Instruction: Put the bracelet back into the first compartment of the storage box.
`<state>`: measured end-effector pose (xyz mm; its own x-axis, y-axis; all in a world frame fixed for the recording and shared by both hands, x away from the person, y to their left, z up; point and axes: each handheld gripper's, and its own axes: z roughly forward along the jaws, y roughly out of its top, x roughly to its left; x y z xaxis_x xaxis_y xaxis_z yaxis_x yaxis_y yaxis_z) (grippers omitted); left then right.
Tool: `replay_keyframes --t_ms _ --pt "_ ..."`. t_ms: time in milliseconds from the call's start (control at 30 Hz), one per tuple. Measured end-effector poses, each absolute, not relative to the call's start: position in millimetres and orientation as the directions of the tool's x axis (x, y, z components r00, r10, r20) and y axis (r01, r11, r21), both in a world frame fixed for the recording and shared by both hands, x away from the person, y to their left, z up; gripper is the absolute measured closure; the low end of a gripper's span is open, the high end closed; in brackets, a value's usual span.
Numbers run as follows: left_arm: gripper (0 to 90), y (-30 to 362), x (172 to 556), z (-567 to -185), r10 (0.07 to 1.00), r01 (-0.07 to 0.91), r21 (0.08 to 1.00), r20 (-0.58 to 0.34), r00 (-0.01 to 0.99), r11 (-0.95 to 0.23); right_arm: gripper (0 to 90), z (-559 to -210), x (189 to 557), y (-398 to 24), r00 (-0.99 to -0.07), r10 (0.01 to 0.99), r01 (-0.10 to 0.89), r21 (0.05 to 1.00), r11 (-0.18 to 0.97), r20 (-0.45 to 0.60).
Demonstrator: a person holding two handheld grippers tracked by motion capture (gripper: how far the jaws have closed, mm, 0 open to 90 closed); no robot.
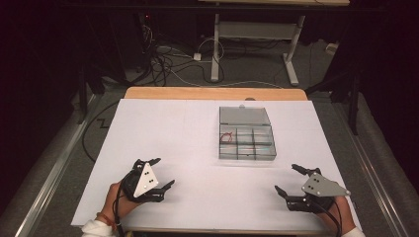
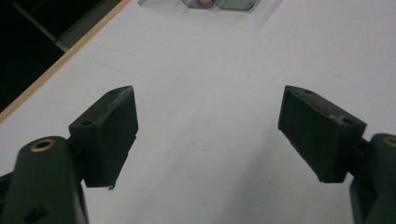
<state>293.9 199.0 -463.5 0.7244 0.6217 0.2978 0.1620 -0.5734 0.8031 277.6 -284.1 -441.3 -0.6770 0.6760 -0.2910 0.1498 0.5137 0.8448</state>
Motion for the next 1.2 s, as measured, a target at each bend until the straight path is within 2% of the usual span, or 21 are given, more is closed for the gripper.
replay_keyframes --t_ms 367,633,1200 --pt "19.2 224 294 -477 0.670 0.246 0.800 0.242 0.702 -0.547 17.5 -444 281 -287 -0.671 0.686 0.167 0.844 0.510 -0.281" --pt "19.2 238 290 -480 0.688 0.286 0.781 0.238 0.685 -0.556 17.5 -444 282 -289 -0.674 0.684 0.167 0.846 0.507 -0.277" --pt "19.2 237 281 -480 0.675 0.260 0.778 0.265 0.689 -0.571 17.6 -439 277 -284 -0.675 0.673 0.139 0.844 0.518 -0.302"
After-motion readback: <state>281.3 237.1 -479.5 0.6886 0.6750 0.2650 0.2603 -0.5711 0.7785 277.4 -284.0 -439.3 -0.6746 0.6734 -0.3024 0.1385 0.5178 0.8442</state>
